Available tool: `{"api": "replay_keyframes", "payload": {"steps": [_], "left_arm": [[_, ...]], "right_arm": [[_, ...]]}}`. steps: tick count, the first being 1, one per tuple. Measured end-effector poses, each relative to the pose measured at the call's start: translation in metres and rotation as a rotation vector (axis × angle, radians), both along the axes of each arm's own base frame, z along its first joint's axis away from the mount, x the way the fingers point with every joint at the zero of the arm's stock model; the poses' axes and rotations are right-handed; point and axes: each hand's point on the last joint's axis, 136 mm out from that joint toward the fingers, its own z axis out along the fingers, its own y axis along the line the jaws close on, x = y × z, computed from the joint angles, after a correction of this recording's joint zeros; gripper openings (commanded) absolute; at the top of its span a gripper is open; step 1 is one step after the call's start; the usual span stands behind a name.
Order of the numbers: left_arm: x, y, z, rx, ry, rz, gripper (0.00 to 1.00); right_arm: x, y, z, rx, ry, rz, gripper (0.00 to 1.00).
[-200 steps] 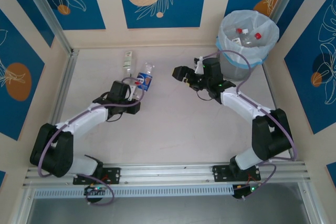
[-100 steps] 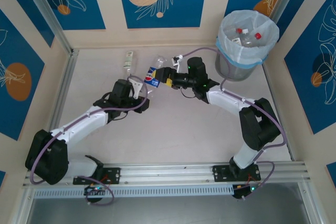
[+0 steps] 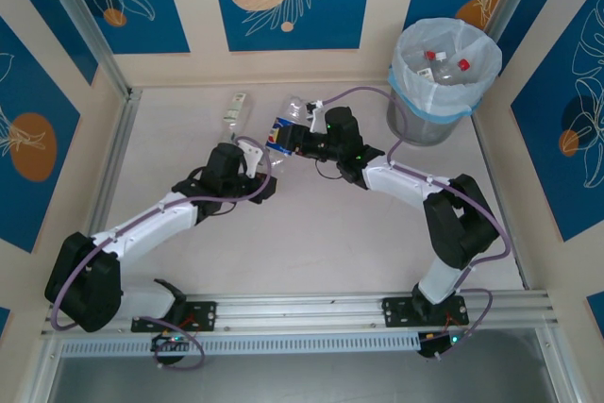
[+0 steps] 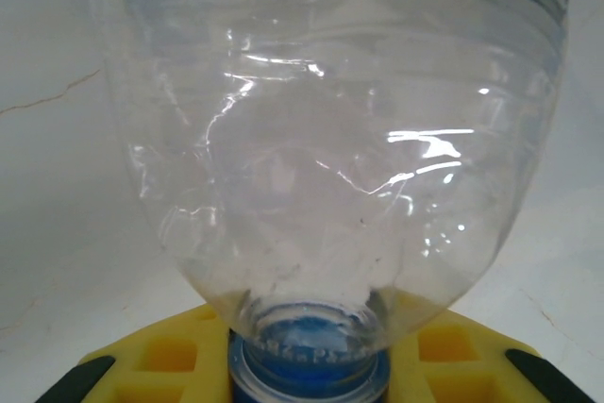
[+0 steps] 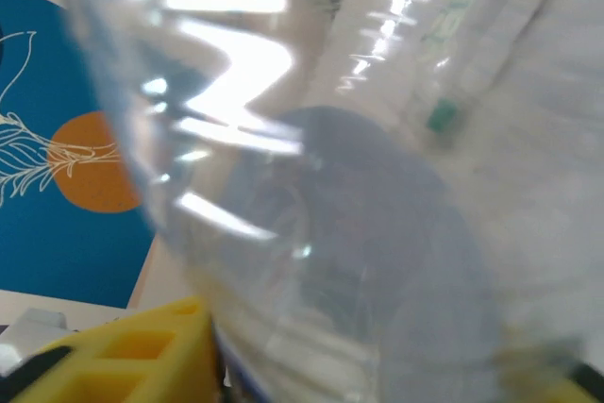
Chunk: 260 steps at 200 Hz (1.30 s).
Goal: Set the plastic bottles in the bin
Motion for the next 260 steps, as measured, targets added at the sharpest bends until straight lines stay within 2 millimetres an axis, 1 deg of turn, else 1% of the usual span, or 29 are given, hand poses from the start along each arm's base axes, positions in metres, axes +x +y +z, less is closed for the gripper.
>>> {"api": "replay_keyframes", "payload": {"steps": [36,68,77,90,103,111,115,125,141,151,163,187,213,237,248,260], "left_arm": [[0.0,-0.001,0.001,-0.003,-0.002,0.0,0.0],[0.0,-0.001,0.004,-0.01,-0.01,0.001,0.01],[0.0,-0.001,0.005,-0.012,-0.013,0.0,0.03],[0.0,-0.002,0.007,-0.016,-0.018,-0.001,0.08],[0.0,-0.002,0.009,-0.02,-0.022,-0.003,0.18],[-0.001,-0.003,0.009,-0.021,-0.022,-0.004,0.27],[-0.001,-0.003,0.01,-0.024,-0.022,-0.006,0.33],[-0.002,-0.004,0.011,-0.03,-0.021,-0.008,0.52],[-0.004,-0.007,0.019,-0.055,-0.035,-0.025,0.77],[-0.007,-0.01,0.028,-0.081,-0.051,-0.037,0.88],[-0.01,-0.012,0.039,-0.113,-0.079,-0.052,0.98],[-0.015,-0.013,0.061,-0.171,-0.136,-0.066,0.99],[-0.02,-0.005,0.079,-0.207,-0.206,-0.043,0.99],[-0.015,0.016,0.092,-0.212,-0.272,0.078,0.99],[-0.011,0.028,0.093,-0.207,-0.29,0.148,0.99],[-0.006,0.04,0.089,-0.192,-0.294,0.228,0.99]], "right_arm": [[0.001,-0.001,0.0,-0.009,-0.009,-0.002,0.31],[0.0,-0.002,0.004,-0.01,-0.027,0.002,0.28],[-0.001,-0.002,0.006,-0.009,-0.032,0.002,0.27],[-0.002,-0.003,0.009,-0.009,-0.043,0.004,0.27],[-0.003,-0.003,0.01,-0.01,-0.052,0.006,0.27],[-0.003,-0.004,0.011,-0.011,-0.057,0.007,0.26],[-0.004,-0.004,0.011,-0.011,-0.057,0.006,0.26],[-0.005,-0.005,0.012,-0.009,-0.059,0.007,0.25],[-0.007,-0.006,0.013,-0.01,-0.073,0.012,0.25],[-0.008,-0.007,0.013,-0.013,-0.076,0.013,0.25],[-0.01,-0.009,0.012,-0.016,-0.08,0.01,0.25],[-0.01,-0.016,0.016,-0.025,-0.102,-0.015,0.25],[-0.007,-0.028,0.026,-0.032,-0.142,-0.053,0.25],[0.001,-0.049,0.046,-0.05,-0.209,-0.113,0.25],[0.003,-0.061,0.057,-0.058,-0.245,-0.142,0.25],[0.005,-0.076,0.072,-0.071,-0.29,-0.181,0.25]]}}
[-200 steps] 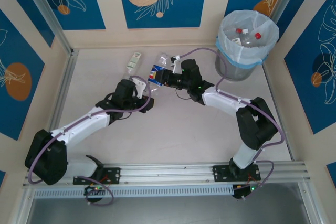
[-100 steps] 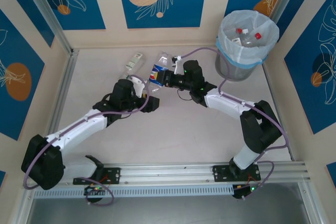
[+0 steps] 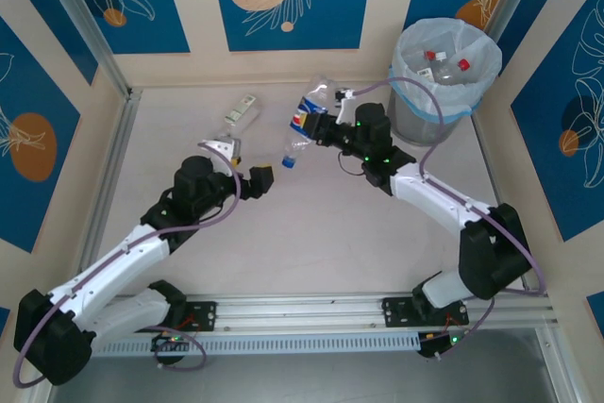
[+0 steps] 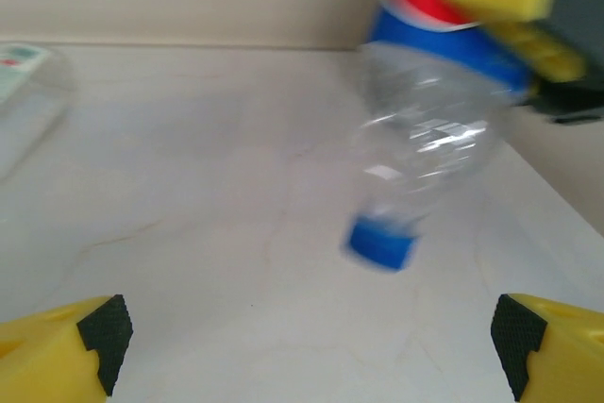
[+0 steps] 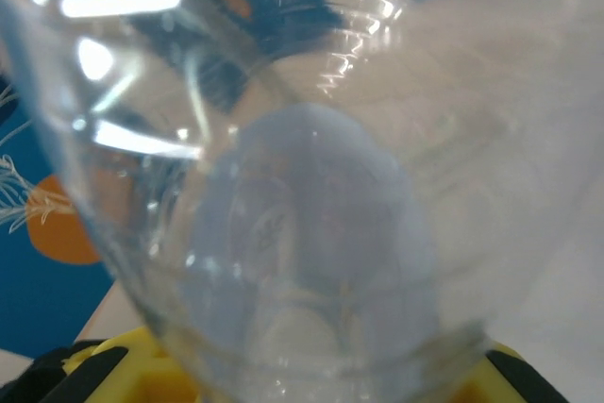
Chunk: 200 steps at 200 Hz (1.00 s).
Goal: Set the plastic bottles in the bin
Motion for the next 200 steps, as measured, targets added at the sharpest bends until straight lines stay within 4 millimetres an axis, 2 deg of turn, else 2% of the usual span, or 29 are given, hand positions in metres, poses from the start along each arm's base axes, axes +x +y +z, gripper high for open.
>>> {"api": "replay_keyframes", "payload": {"steps": [43,81,130,147,170,200], "left_arm": [[0.014,0.041,-0.027,0.014,0.068,0.269,0.99],[0.013,0.071,-0.053,0.018,0.125,0.452,0.99],[0.015,0.073,-0.068,0.031,0.165,0.477,0.99],[0.016,0.069,-0.074,0.038,0.179,0.466,0.99],[0.018,0.067,-0.084,0.051,0.205,0.462,0.99],[0.018,0.064,-0.094,0.068,0.233,0.454,0.99]], "right_arm": [[0.005,-0.057,0.051,-0.059,-0.163,-0.143,0.25],[0.023,-0.104,0.094,-0.147,-0.286,-0.289,0.26],[0.047,-0.177,0.174,-0.272,-0.506,-0.542,0.26],[0.062,-0.203,0.191,-0.341,-0.562,-0.648,0.26],[0.09,-0.234,0.194,-0.449,-0.583,-0.764,0.26],[0.134,-0.261,0.166,-0.651,-0.577,-0.84,0.26]]}}
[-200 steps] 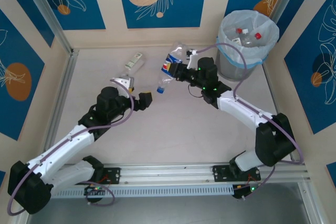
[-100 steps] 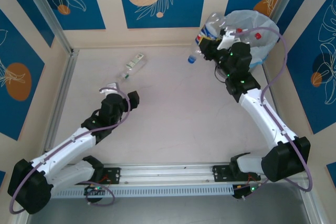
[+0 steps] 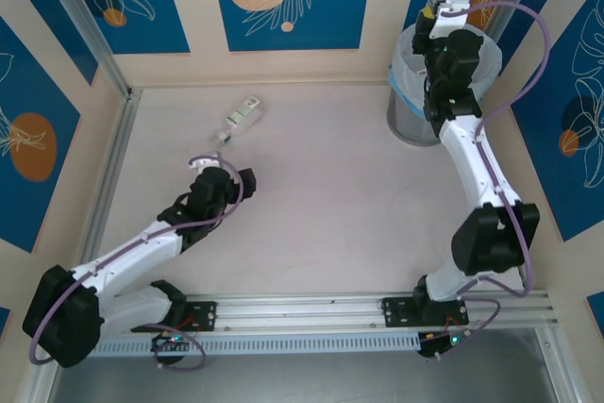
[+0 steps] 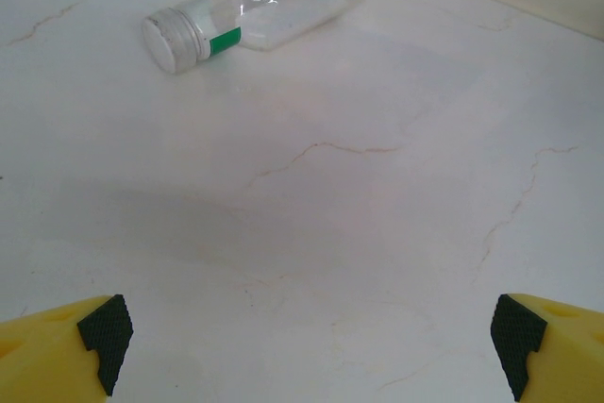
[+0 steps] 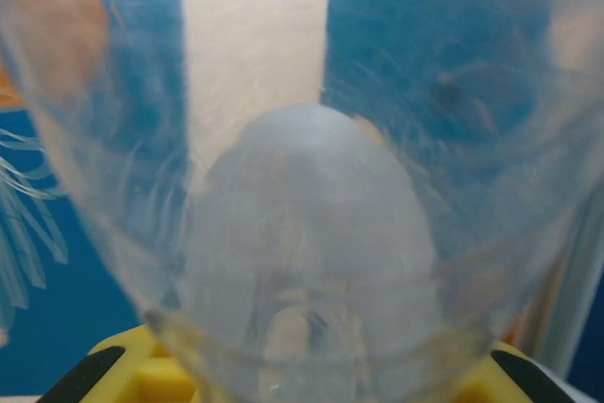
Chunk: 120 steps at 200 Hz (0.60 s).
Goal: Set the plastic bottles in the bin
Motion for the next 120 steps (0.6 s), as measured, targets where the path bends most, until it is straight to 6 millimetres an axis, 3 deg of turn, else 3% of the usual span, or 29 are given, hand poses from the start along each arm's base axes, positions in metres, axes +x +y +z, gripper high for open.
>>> {"api": "replay_keyframes", "payload": {"steps": [33,53,91,120], "left_arm": [[0.001,-0.001,-0.001,0.003,0.005,0.0,0.99],[0.001,-0.001,-0.001,0.002,0.005,0.0,0.99],[0.0,-0.001,0.005,-0.017,-0.01,0.002,0.99],[-0.001,-0.001,0.01,-0.029,-0.024,-0.002,0.99]], "right_arm": [[0.049,-0.006,-0.034,-0.258,0.061,-0.093,0.29],[0.068,-0.012,-0.05,-0.362,0.105,-0.13,0.29],[0.07,-0.033,-0.057,-0.496,0.153,-0.201,0.27],[0.069,-0.037,-0.064,-0.54,0.199,-0.224,0.29]]}}
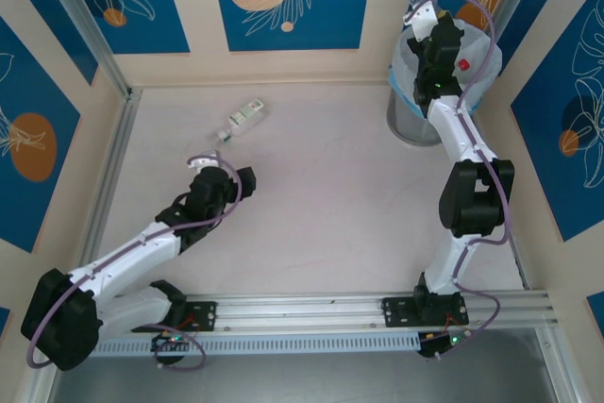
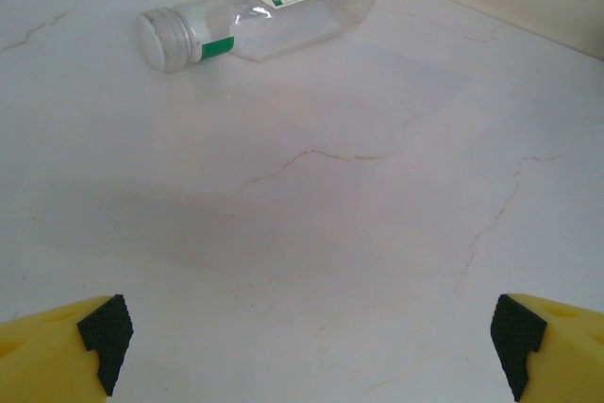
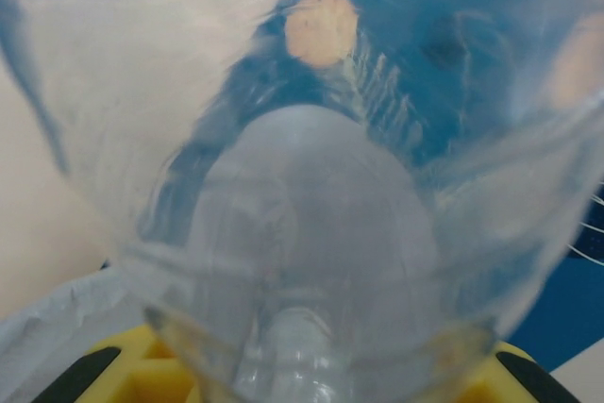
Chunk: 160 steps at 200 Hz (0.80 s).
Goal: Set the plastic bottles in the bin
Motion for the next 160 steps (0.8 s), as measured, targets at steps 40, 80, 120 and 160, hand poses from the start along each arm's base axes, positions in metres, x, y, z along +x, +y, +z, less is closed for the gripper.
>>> {"api": "replay_keyframes", "payload": {"steps": [40,80,120,160], "left_arm": [[-0.004,0.002,-0.003,-0.003,0.001,-0.004,0.99],[-0.006,0.0,-0.005,-0.003,0.01,-0.025,0.99],[-0.005,-0.002,-0.007,0.01,0.014,-0.042,0.99],[0.0,-0.008,-0.016,0.02,0.055,-0.057,0.99]], "right_arm": [[-0.01,0.0,-0.007,0.03,0.045,-0.023,0.29],[-0.014,-0.011,-0.015,0.059,0.068,-0.06,0.3],[-0.008,-0.049,-0.047,0.079,0.159,-0.137,0.44],[0.011,-0.077,-0.074,0.144,0.286,-0.198,0.81]]}}
